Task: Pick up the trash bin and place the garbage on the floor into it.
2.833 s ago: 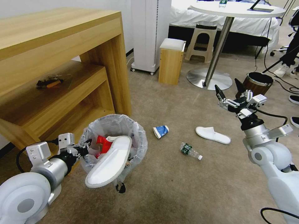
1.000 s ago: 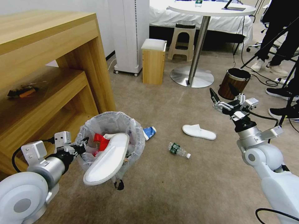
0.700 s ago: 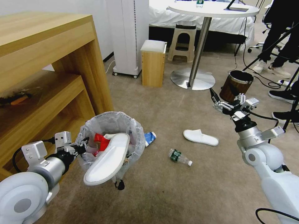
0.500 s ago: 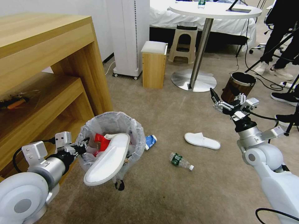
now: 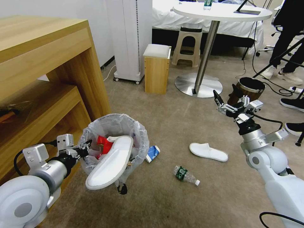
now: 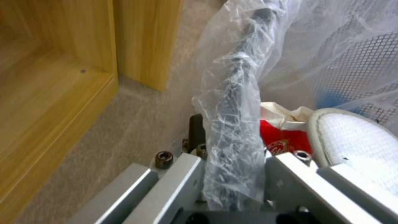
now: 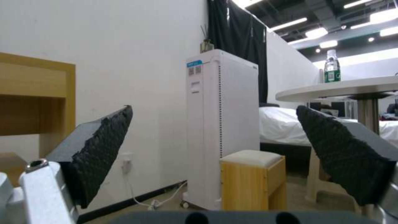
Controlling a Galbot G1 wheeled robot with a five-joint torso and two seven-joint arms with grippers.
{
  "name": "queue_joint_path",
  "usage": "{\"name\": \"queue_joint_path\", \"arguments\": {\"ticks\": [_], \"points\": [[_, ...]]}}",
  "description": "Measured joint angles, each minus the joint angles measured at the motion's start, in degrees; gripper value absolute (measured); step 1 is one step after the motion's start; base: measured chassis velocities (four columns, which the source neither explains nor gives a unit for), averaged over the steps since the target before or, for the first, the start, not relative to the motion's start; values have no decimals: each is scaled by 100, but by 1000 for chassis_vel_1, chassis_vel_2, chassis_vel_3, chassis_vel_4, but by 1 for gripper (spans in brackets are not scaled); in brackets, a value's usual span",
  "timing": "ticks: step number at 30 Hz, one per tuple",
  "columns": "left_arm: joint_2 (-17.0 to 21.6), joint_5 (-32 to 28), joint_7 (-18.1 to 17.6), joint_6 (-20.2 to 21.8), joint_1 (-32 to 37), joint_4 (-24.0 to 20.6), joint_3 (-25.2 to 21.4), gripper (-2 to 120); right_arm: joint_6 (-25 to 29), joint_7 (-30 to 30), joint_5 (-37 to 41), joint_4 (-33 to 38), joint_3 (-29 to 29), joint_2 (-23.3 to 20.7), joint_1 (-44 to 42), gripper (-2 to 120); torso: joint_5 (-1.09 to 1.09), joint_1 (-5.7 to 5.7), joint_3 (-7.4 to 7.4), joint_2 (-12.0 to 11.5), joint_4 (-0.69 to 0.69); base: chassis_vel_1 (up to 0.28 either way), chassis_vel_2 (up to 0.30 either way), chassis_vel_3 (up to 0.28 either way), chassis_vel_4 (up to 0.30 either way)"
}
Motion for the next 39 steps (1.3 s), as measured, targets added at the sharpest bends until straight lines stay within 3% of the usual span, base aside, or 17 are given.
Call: {"name": "queue_joint_path", "arguments": {"ticks": [23, 32, 35, 36, 39], "points": [[-45, 24, 1, 1, 44, -75, -12, 0, -87, 170, -233, 68, -180, -149, -201, 100, 1, -1, -1, 0, 0, -82, 80, 80, -87], [-47, 42, -1, 1, 79, -98, -24, 0, -1252, 33, -759, -19, -462, -434, -251, 100, 0, -1, -1, 0, 0, 0, 0, 0, 0], [-30, 43, 12, 1, 52, -91, -15, 0, -2122, 69, -1040, -96, -570, -575, -259, 100, 0, -2, -1, 0, 0, 0, 0, 0, 0], [-30, 43, 12, 1, 52, -91, -15, 0, -2122, 69, -1040, -96, -570, -575, -259, 100, 0, -2, -1, 0, 0, 0, 0, 0, 0], [-9, 43, 22, 2, 39, -84, 17, 0, -2515, -318, -1359, -307, -618, -613, -206, 100, 0, -1, 0, 0, 0, 0, 0, 0, 0]]}}
